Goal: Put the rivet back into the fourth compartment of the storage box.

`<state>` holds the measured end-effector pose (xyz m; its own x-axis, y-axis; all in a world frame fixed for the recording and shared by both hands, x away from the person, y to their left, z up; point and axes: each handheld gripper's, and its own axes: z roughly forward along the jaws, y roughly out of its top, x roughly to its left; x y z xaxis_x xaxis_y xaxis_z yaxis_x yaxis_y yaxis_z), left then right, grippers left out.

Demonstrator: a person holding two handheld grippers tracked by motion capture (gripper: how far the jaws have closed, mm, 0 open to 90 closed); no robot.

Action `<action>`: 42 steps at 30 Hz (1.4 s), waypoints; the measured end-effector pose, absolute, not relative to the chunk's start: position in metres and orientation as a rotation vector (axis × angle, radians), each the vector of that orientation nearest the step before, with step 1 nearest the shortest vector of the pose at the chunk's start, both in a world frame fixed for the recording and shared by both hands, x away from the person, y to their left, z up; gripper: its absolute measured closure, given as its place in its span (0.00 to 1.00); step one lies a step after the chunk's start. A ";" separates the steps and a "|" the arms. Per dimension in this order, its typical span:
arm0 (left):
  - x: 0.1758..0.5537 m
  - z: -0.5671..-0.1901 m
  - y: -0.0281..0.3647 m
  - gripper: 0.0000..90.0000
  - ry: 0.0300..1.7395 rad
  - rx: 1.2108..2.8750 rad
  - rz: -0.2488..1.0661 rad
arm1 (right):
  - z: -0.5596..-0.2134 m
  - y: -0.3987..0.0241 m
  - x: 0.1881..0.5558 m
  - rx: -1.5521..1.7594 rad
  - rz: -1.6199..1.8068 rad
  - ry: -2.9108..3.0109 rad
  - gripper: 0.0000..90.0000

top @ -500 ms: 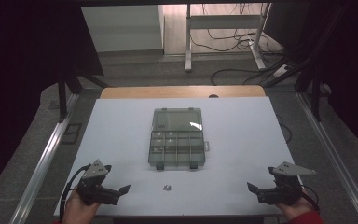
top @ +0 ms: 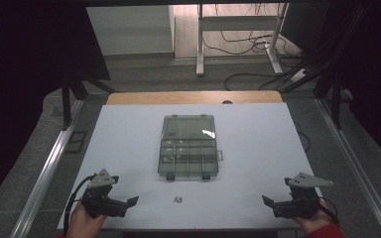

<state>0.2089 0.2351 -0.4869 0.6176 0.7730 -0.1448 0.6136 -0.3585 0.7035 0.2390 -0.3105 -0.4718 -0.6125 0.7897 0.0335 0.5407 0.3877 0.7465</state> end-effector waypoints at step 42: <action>0.242 -0.492 0.182 0.00 1.044 2.253 0.168 | -0.476 -0.306 0.242 1.130 1.011 2.361 0.00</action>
<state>0.2415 0.1822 -0.4920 0.6759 0.7226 -0.1452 0.6405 -0.4785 0.6006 0.2417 -0.3058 -0.4764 -0.6288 0.7775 0.0048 0.5401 0.4323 0.7221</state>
